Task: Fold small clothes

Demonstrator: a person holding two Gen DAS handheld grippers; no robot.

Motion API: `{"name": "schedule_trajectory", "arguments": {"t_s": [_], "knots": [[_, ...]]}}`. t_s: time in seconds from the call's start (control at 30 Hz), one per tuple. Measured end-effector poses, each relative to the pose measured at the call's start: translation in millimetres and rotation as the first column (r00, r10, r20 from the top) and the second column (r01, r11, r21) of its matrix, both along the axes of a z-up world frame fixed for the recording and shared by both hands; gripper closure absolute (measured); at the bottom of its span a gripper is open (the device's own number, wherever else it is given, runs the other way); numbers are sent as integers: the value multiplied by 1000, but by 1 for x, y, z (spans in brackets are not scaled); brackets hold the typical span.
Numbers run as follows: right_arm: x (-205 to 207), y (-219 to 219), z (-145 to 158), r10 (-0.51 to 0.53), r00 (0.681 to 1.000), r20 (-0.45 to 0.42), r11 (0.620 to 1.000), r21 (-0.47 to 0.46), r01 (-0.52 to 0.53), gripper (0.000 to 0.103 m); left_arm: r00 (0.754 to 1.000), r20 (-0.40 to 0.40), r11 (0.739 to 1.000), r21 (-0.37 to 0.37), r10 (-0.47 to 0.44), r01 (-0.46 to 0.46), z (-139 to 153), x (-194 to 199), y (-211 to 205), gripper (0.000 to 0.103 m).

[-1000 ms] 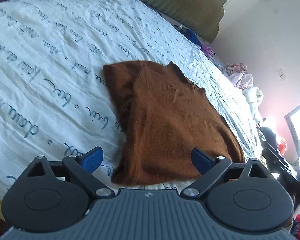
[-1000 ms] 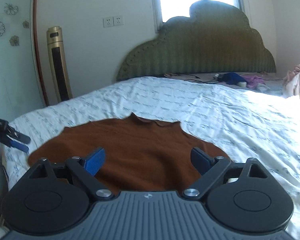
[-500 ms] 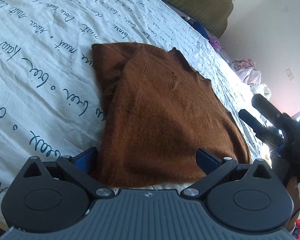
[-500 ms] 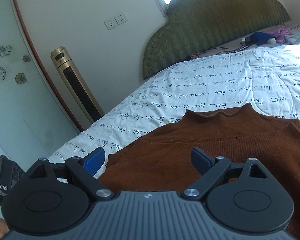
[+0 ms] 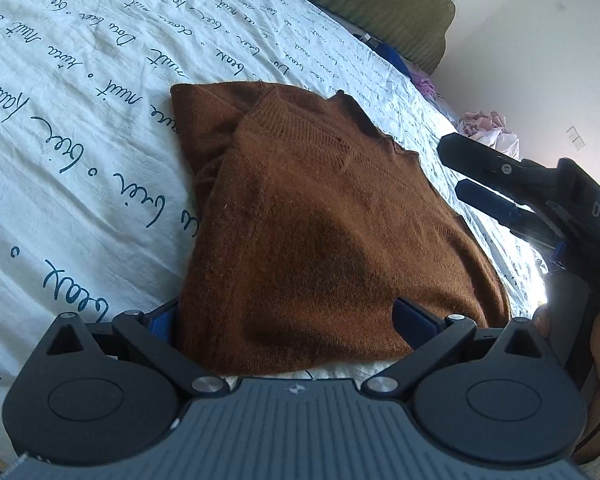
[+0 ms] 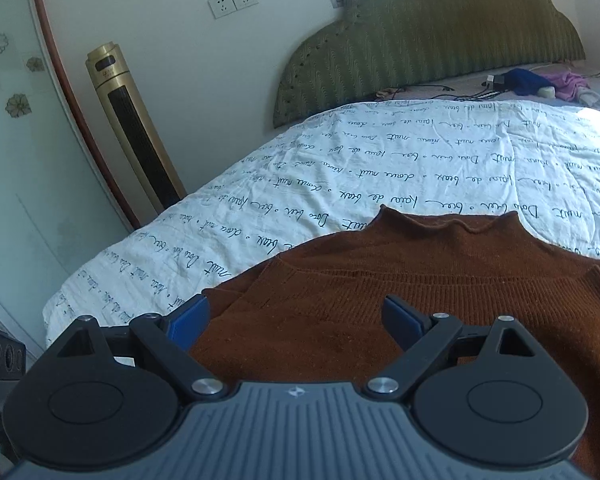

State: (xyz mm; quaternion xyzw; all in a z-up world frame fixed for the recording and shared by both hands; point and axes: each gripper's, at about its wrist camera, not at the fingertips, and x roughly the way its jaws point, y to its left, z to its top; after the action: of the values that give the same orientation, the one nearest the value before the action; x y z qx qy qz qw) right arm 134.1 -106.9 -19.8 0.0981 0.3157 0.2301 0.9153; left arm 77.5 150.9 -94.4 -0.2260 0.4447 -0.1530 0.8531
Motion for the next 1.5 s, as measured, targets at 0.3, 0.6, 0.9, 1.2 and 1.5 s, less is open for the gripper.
{"name": "schedule_trajectory", "arguments": {"t_s": [0.3,0.6,0.9,1.2,1.5], "knots": [[-8,28,2,38,998,54,983,-180,-28,9,1000,10,993,-116,-7,8,-3,-1,21,0],[-51,14,-31,100,995,-4,985,-143,-100,9,998,-51,980,-199,-33,22,-1,81,70,0],[-83,94,-61,237,969,70,934,-289,-208,9,968,-151,973,-143,-202,181,4,171,42,0],[-107,140,-66,332,922,200,852,-484,-202,10,945,-167,960,-58,-280,274,6,214,16,8],[-127,166,-84,386,890,245,748,-648,-145,38,951,-160,963,10,-266,271,6,219,12,41]]}}
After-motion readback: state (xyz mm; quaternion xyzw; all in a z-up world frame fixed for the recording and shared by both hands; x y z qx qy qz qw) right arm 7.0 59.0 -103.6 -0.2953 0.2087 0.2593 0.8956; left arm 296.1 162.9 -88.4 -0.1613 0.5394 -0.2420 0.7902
